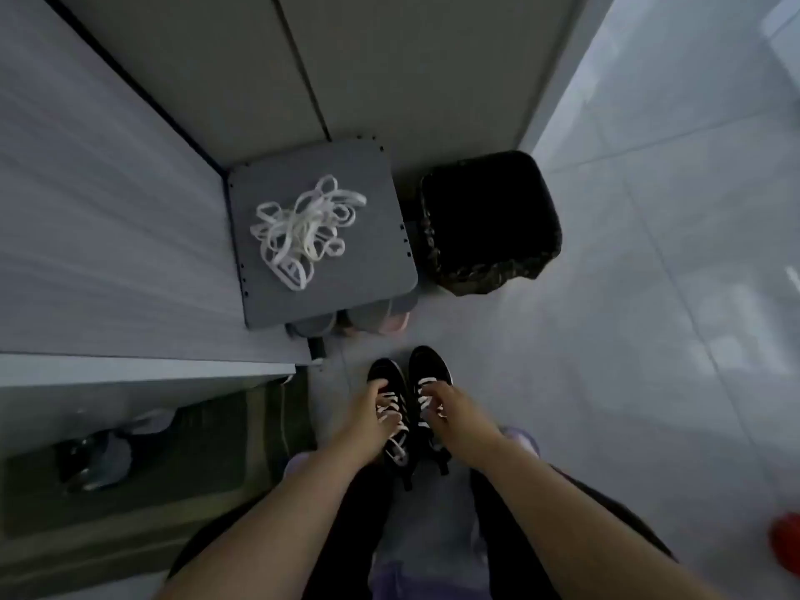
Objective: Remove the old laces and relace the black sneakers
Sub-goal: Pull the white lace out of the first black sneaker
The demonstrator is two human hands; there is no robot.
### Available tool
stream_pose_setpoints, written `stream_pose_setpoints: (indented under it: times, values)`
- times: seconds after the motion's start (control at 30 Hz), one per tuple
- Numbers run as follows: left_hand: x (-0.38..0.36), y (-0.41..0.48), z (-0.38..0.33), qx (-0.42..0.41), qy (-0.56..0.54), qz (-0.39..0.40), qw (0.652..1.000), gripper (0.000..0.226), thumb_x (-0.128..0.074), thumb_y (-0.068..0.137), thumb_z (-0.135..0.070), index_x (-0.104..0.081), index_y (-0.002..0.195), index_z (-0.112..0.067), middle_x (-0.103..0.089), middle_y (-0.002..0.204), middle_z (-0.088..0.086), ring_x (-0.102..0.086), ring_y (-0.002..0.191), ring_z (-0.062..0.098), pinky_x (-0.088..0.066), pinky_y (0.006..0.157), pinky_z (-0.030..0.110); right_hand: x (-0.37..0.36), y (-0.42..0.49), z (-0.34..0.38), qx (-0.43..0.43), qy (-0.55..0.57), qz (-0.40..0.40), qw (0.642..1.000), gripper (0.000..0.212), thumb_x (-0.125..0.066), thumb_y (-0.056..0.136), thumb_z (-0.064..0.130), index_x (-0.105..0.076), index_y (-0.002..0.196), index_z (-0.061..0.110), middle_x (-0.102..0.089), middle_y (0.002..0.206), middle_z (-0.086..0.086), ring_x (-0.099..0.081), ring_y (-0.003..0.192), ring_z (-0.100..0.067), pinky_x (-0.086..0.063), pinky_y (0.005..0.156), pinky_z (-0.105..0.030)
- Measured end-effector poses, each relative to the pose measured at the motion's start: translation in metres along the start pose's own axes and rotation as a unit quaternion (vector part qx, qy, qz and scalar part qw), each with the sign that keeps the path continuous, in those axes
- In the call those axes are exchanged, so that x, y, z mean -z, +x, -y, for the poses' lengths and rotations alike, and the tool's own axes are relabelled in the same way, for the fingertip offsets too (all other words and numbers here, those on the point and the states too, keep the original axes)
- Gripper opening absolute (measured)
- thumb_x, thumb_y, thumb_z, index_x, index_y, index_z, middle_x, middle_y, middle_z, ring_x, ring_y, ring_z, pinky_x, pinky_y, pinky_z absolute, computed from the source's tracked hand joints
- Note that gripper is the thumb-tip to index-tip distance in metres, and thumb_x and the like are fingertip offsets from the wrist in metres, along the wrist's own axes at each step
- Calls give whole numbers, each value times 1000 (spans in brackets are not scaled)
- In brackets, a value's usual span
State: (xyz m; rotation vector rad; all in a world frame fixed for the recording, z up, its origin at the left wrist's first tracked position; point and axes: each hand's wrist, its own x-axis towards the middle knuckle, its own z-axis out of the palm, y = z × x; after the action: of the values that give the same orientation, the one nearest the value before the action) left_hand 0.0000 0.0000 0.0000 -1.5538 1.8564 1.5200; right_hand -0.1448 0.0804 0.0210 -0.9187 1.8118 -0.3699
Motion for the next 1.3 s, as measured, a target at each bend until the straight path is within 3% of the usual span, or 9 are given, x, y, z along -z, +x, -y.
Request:
stream_pose_setpoints:
  times: [0.17,0.23,0.27,0.37,0.5,0.67,0.87,1.07,1.3]
  values:
    - [-46,92,82,-23,176,26,984,44,-63,82,-5,-50,123,-9,-56,106,11,-57,94,25,-42,79,28,-52,77,-47,-76,-63,57,994,38,-53,89,19,-49,126,10,-52,127,-13,-50,116,-31,-42,95,-33]
    - [-72,119,123,-73,-114,105,985,7,-49,87,-10,-56,89,-9,-56,70,2,-55,59,17,-40,59,30,-73,89,-60,-80,-89,69,990,30,-52,89,20,-54,117,9,-55,120,-15,-52,111,-33,-45,91,-35]
    - [-76,118,132,-53,-218,100,969,15,-42,89,-15,-55,84,-9,-55,60,-6,-52,51,9,-37,54,27,-81,89,-63,-76,-99,76,989,27,-51,89,20,-55,113,9,-56,118,-16,-54,108,-32,-46,89,-35]
    - [-88,92,132,-40,108,-17,993,32,-65,81,-18,-58,112,-10,-57,95,-36,-51,84,-17,-35,72,8,-103,87,-71,-76,-102,94,987,27,-50,90,19,-54,116,9,-58,118,-15,-56,106,-31,-47,89,-36]
    - [-95,76,130,18,62,-91,994,35,-65,83,-20,-54,115,-9,-53,114,13,-56,101,28,-38,79,26,-126,81,-79,-69,-111,108,986,35,-47,92,27,-52,124,12,-55,125,-14,-53,115,-32,-43,97,-40]
    - [-105,89,151,49,31,-133,989,24,-63,86,-19,-57,105,-5,-60,104,12,-58,96,28,-34,71,24,-140,85,-85,-115,-170,126,971,42,-39,97,29,-42,134,9,-50,135,-15,-45,125,-34,-34,106,-41]
    - [-98,94,145,83,-12,-135,987,11,-61,82,-3,-58,92,-6,-61,84,10,-56,80,22,-37,67,24,-142,93,-72,-124,-226,81,963,30,-38,95,13,-58,116,10,-61,118,-13,-57,110,-33,-44,89,-39]
    - [-79,83,121,88,27,-103,990,15,-46,93,-11,-57,102,-9,-59,95,11,-49,72,15,-34,59,16,-130,81,-52,-136,-198,79,967,31,-39,95,15,-56,120,8,-59,124,-13,-55,115,-32,-42,94,-42]
    - [-91,85,137,92,25,-102,990,32,-66,81,-18,-54,109,-7,-60,110,13,-58,96,27,-44,80,30,-143,95,-66,-160,-195,90,964,28,-47,93,18,-57,118,10,-59,123,-13,-53,115,-34,-42,98,-50]
